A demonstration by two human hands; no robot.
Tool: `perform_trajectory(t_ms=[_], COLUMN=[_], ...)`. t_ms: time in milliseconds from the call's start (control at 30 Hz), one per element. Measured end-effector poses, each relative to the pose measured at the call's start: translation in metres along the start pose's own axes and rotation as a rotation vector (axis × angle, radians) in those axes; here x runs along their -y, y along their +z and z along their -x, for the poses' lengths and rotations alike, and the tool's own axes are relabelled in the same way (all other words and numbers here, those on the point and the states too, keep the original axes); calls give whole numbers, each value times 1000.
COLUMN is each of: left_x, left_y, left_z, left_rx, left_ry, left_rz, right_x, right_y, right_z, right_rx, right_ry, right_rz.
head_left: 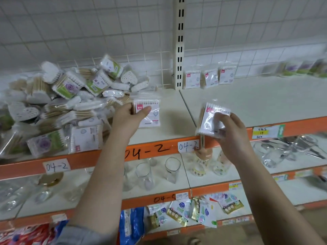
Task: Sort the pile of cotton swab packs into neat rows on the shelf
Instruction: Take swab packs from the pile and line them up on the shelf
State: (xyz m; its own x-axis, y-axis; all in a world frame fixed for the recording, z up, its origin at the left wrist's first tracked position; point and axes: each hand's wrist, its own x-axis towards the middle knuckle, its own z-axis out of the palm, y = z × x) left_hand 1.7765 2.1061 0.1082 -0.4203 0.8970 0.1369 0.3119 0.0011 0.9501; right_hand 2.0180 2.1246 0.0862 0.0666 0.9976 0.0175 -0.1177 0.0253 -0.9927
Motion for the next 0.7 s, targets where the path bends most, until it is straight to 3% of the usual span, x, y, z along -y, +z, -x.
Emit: perform_trajectory(t_ms=[367, 500, 700], left_x=[-18, -33, -58], left_y=[70, 124, 209], left_z=[14, 12, 11], left_rx=[-75, -107, -203], left_ry=[-42, -15, -20], left_rz=[76, 90, 95], right_x=[2, 13, 24], right_y=[-66, -110, -188], right_z=[-33, -64, -133], right_rx=[-5, 2, 124], right_ry=[-97, -53, -70], right_rz=[22, -116, -37])
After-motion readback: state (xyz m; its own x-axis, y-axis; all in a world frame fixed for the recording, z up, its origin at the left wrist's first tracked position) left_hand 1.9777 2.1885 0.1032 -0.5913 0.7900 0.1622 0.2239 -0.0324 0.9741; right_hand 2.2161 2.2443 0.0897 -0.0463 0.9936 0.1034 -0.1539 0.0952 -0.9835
